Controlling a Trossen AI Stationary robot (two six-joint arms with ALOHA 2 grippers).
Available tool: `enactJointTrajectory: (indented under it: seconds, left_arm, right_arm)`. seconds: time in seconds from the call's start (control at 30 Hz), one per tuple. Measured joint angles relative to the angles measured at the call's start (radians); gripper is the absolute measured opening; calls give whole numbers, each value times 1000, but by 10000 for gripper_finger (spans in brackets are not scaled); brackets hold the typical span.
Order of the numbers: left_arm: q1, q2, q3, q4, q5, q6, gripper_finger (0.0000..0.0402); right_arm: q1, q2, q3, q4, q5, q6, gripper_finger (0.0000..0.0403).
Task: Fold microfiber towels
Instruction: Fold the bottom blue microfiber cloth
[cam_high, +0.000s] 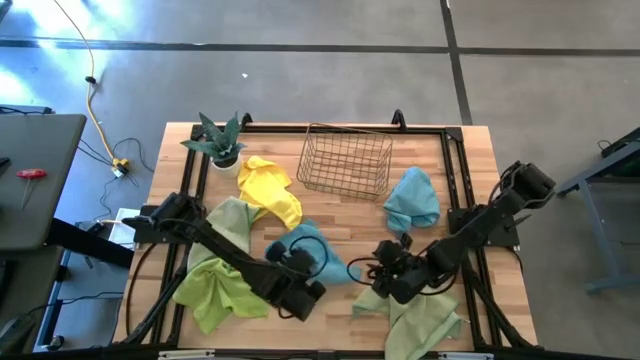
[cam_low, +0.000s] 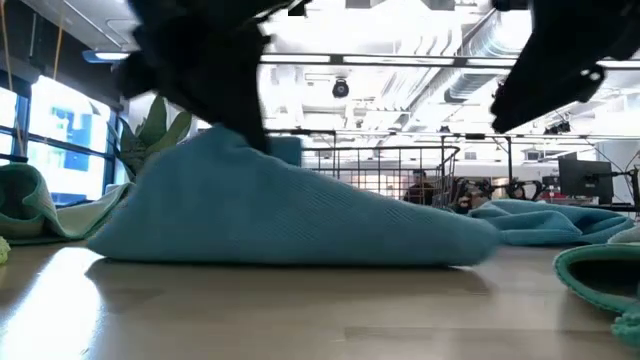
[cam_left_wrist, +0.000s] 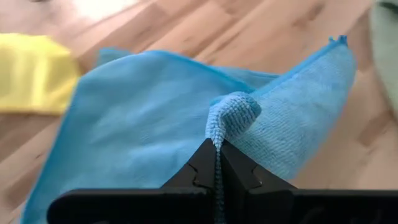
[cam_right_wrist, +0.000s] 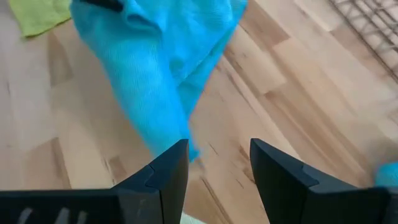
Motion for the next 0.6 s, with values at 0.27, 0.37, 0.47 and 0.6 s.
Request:
enactJointTrajectory:
  seconds: [0.27, 0.37, 0.47, 0.6]
  left_arm:
    - [-60, 0, 0, -275, -130, -301, 0]
    - [-74, 0, 0, -384, -215, -408, 0]
    - [-76, 0, 0, -426, -258, -414, 0]
    - [-64, 0, 0, -478, -262, -414, 0]
  right_arm:
    - [-96, 24, 0, 167, -61, -139, 165]
    - [-134, 24, 0, 215, -64, -189, 165]
    - [-175, 24, 0, 268, -89, -228, 165]
    - [-224, 24, 0, 333, -105, -285, 165]
